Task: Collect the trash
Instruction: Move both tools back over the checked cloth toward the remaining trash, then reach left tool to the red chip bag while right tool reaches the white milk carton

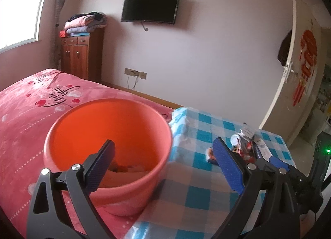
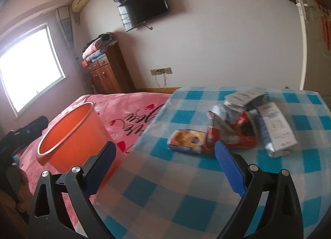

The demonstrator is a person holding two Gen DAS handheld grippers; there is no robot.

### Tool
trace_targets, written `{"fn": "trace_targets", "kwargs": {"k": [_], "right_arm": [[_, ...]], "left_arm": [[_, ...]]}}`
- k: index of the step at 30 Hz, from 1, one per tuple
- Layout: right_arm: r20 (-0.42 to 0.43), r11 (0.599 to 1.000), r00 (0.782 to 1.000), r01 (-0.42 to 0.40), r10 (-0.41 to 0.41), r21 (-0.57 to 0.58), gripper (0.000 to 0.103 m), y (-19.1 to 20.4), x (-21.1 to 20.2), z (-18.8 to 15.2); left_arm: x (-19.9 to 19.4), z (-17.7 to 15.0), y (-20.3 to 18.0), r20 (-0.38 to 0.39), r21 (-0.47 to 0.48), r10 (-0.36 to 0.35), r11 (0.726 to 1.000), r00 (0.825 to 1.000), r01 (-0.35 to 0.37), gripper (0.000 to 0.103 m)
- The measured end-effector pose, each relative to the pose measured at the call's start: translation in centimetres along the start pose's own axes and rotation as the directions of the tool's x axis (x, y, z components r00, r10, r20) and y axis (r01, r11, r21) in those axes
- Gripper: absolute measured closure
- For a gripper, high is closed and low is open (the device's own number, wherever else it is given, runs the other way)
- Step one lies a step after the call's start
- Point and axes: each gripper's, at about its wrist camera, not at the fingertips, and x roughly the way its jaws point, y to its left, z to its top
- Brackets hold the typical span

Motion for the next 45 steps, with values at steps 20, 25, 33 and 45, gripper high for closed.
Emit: {"fn": "trace_targets", "kwargs": {"k": [20, 25, 33, 45], "right_arm": [[0.001, 0.984, 0.993, 0.114, -0.115, 0.141, 0.007, -9.5, -3.1, -2.9], [-0.009, 0.977, 0.991, 0.133, -0.134, 0.164, 0.007, -11.8, -3.1, -3.3], [-0.042, 0.966, 0.987, 0.158, -0.153, 0.203, 0.007, -15.4, -2.8, -3.4], [-0.13, 0.952, 0.98, 0.176, -0.147, 0.25, 0.007, -19.4, -0.7, -1.4]], "left_arm": [[2.6, -2.1, -8.5, -0.1, 0.142, -0.063, 0.987, 0.993, 0.077, 0.008], [4.4, -2.8, -10.6, -0.143, 0.181, -0.07, 0.979, 0.987, 0.096, 0.008], [9.1, -4.5, -14.2, -0.222, 0.181, -0.131, 0.968, 0.966, 0.173, 0.008], [16.6, -5.5, -18.2, -0.299, 0.192, -0.237, 0.934, 0.924, 0.302, 0.008]]}}
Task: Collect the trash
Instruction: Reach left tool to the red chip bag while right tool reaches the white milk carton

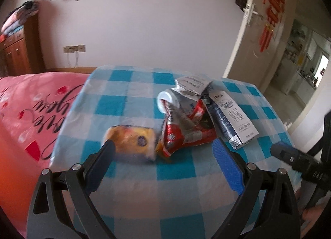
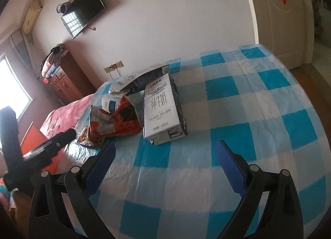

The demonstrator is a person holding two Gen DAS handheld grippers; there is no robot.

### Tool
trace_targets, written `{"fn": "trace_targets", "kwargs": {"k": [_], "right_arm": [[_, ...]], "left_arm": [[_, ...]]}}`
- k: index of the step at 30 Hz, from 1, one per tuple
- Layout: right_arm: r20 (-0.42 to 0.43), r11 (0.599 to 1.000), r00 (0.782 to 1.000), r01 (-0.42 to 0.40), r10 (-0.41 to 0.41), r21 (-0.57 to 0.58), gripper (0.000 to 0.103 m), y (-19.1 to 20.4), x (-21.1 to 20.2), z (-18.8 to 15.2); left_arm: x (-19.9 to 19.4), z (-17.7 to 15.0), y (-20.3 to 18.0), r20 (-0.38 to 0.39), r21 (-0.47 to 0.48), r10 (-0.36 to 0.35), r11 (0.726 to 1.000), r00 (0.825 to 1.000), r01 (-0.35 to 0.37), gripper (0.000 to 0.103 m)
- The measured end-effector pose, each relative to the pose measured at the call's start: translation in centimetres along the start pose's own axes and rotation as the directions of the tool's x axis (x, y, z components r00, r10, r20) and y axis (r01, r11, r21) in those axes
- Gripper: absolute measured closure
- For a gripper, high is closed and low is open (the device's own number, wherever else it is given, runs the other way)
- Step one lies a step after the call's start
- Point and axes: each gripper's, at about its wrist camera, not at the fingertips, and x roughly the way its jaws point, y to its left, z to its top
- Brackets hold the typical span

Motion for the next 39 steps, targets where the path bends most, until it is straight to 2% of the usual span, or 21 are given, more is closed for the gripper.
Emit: {"fn": "trace_targets", "kwargs": {"k": [4, 8, 10, 12, 19, 27, 31, 35, 39], "right_arm": [[-0.025, 1.0, 0.999, -0.022, 0.023, 0.017, 0.007, -0.4, 1.5, 1.9], [-0.055, 1.0, 0.998, -0.016, 0.016, 0.004, 0.007, -0.2, 3.4, 3.3], [-0.06, 1.0, 0.998, -0.02, 0.02, -0.006, 0.007, 0.1, 4.3, 3.8], [-0.06, 1.0, 0.998, -0.015, 0.014, -0.023, 0.007, 0.3, 5.0, 4.3], [-0.066, 0.999, 0.998, -0.013, 0.009, -0.052, 0.007, 1.0, 7.4, 5.3], [-0.067, 0.994, 0.997, 0.022, -0.029, -0.104, 0.007, 1.1, 8.9, 5.0], [-0.07, 0.993, 0.996, 0.052, -0.06, -0.105, 0.007, 0.4, 9.0, 4.9], [-0.063, 0.992, 0.994, 0.088, -0.094, -0.09, 0.007, -0.7, 8.6, 5.0], [-0.063, 0.994, 0.993, 0.092, -0.096, -0.059, 0.007, -1.6, 8.4, 5.2]], "left_arm": [[2.2, 0.8, -0.6, -0.018, 0.049, -0.017, 0.999, 1.0, 0.018, 0.008], [4.3, 1.7, -0.5, -0.053, 0.044, -0.065, 0.997, 0.997, 0.067, 0.008], [5.2, 1.9, -0.4, -0.069, 0.038, -0.078, 0.996, 0.995, 0.081, 0.01], [5.9, 2.0, -0.4, -0.081, 0.031, -0.093, 0.995, 0.992, 0.096, 0.017], [7.9, 2.1, -0.8, -0.116, 0.03, -0.129, 0.991, 0.985, 0.134, 0.024], [7.6, 1.9, -2.1, -0.117, 0.06, -0.175, 0.981, 0.978, 0.183, 0.026], [6.9, 1.3, -3.2, -0.135, 0.064, -0.239, 0.966, 0.962, 0.249, 0.026], [6.6, 0.5, -4.5, -0.147, 0.086, -0.268, 0.956, 0.952, 0.282, 0.026], [7.0, 0.1, -4.5, -0.144, 0.071, -0.256, 0.961, 0.956, 0.268, 0.026]]}}
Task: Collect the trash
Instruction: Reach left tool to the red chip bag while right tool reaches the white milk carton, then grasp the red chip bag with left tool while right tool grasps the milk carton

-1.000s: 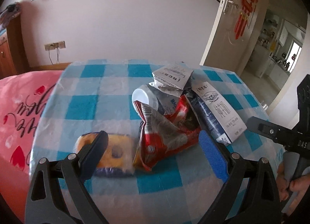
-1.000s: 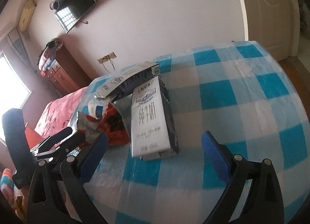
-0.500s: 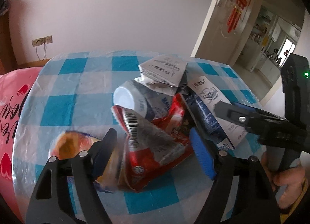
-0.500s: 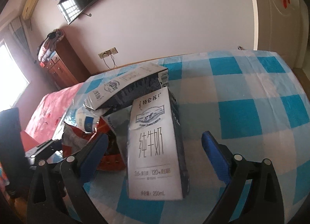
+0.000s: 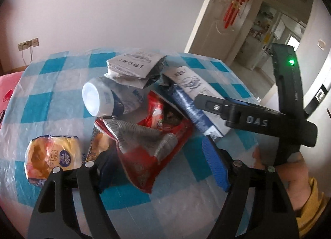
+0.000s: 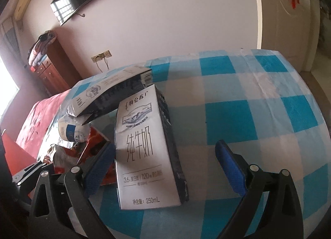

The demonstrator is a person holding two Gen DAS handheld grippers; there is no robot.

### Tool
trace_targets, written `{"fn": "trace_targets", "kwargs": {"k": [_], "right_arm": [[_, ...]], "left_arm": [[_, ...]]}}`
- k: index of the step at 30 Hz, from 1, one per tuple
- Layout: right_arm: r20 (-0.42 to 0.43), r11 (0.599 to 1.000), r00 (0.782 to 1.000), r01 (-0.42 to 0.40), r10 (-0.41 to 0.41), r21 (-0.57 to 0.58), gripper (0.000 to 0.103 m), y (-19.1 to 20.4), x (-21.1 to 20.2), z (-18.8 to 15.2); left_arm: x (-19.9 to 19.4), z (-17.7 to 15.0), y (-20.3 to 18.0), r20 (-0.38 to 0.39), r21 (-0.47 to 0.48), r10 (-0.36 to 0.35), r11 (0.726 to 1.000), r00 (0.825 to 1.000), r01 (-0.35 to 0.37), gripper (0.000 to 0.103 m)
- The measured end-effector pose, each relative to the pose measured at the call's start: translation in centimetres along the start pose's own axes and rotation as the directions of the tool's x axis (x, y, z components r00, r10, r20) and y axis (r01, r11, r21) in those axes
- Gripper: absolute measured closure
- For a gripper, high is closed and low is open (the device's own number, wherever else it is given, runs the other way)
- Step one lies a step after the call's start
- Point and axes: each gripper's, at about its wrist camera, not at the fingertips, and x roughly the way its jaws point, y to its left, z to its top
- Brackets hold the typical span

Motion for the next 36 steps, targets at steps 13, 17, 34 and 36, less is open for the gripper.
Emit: {"fn": "trace_targets", "kwargs": {"k": [13, 17, 34, 36], "right_arm": [[-0.009, 0.994, 0.999, 0.038, -0.04, -0.106, 0.014, 1.8, 0.4, -0.4], [-0.013, 0.992, 1.0, 0.016, -0.018, -0.127, 0.035, 2.1, 0.4, -0.7], [0.024, 0.998, 1.0, -0.005, 0.007, -0.065, 0.036, 0.7, -2.9, -3.4], [0.029, 0.998, 0.999, -0.017, 0.019, -0.061, 0.036, 0.6, -3.5, -4.0]], "left_arm": [[0.7, -0.3, 0.2, 0.021, -0.066, 0.075, 0.995, 0.997, -0.073, 0.05], [0.2, -0.6, 0.5, 0.026, -0.116, 0.069, 0.991, 0.997, -0.066, 0.058], [-3.8, -4.5, 0.1, 0.034, -0.246, 0.026, 0.969, 0.999, -0.017, 0.066], [-4.5, -5.1, 0.1, 0.035, -0.254, 0.021, 0.967, 0.999, -0.011, 0.066]]}}
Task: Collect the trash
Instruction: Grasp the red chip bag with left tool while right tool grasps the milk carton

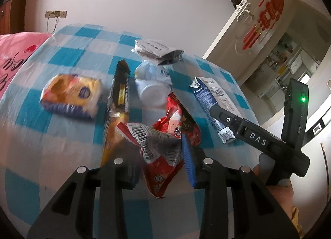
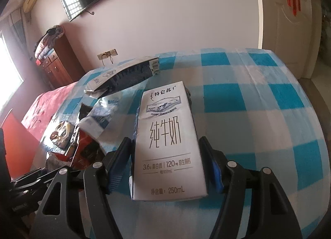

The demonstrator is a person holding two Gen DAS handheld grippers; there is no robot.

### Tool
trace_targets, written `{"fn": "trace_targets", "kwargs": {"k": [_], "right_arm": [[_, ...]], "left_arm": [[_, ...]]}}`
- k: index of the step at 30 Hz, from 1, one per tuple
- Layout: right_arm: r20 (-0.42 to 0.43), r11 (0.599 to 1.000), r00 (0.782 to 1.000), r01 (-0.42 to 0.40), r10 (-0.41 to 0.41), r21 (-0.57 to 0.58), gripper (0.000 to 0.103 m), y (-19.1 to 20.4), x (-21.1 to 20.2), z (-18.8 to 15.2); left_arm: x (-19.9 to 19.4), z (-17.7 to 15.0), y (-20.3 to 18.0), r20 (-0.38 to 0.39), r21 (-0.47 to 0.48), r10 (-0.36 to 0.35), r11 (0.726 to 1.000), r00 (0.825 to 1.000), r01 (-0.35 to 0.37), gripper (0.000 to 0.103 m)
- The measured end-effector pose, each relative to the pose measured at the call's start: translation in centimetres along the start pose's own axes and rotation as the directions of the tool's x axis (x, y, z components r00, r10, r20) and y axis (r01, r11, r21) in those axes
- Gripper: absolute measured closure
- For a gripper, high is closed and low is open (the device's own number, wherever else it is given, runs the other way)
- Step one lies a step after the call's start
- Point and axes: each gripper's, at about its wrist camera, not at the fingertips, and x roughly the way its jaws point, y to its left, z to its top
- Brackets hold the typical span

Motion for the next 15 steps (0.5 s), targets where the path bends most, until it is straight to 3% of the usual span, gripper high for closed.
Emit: {"fn": "trace_targets", "kwargs": {"k": [15], "right_arm": [[0.003, 0.998, 0.999, -0.038, 0.038, 0.042, 0.036, 0.2, -3.6, -3.7]], "left_arm": [[-4.3, -3.1, 0.6, 0.017, -0.015, -0.027, 1.0, 0.999, 0.027, 0.066]]}}
